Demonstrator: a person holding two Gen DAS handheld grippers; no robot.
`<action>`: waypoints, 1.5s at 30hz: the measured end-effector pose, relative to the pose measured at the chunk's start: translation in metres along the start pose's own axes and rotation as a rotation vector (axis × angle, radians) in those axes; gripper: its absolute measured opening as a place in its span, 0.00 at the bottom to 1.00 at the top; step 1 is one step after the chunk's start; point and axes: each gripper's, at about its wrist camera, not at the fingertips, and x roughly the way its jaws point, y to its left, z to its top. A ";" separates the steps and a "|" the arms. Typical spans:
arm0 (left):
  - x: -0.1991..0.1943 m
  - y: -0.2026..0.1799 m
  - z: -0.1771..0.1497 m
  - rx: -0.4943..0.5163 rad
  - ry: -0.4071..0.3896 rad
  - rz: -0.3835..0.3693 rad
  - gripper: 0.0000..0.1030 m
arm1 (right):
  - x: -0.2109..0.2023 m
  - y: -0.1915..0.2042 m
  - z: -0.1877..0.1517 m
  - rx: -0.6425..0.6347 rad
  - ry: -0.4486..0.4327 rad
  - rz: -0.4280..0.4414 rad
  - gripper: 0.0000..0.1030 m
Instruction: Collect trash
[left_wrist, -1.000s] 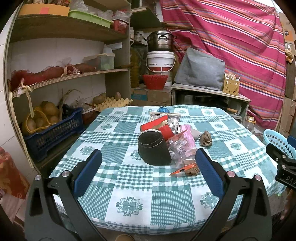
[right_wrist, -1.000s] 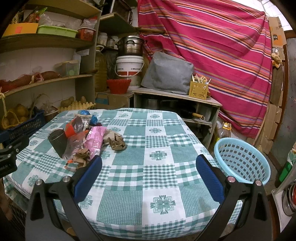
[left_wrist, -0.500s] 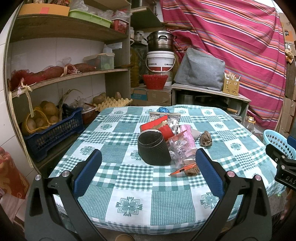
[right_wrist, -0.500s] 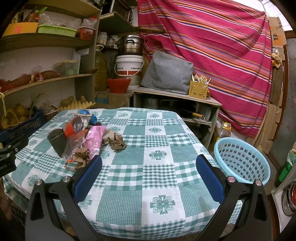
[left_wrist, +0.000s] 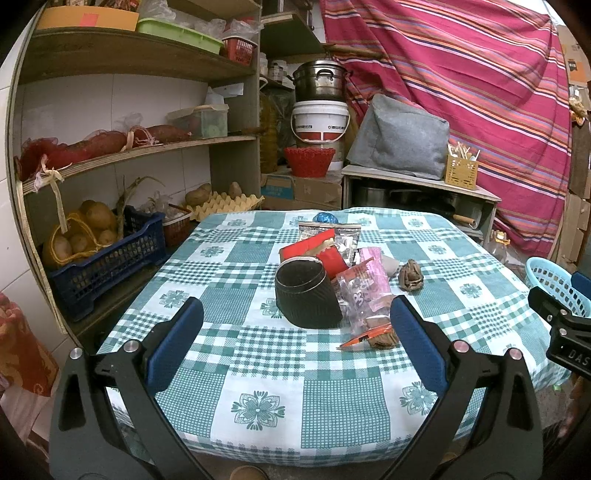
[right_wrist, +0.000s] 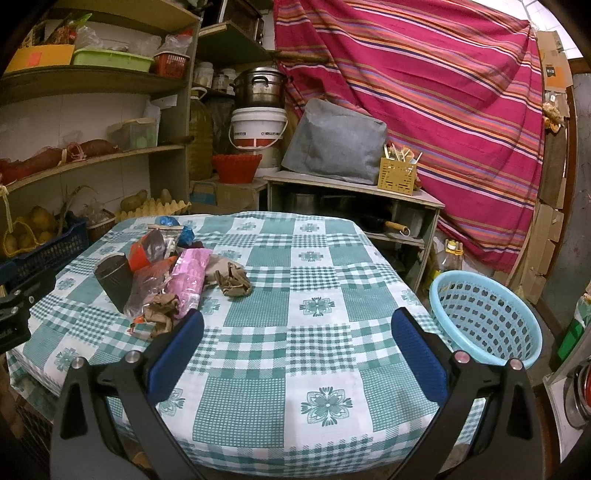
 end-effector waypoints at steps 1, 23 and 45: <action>0.000 0.000 0.000 0.000 0.000 0.001 0.95 | 0.000 0.000 0.000 0.000 0.000 0.000 0.96; 0.000 0.000 0.001 0.000 0.002 0.001 0.95 | 0.001 -0.002 -0.002 0.002 0.003 0.000 0.96; 0.017 0.001 0.004 -0.010 0.033 -0.019 0.95 | 0.009 -0.013 0.020 0.014 -0.028 -0.035 0.96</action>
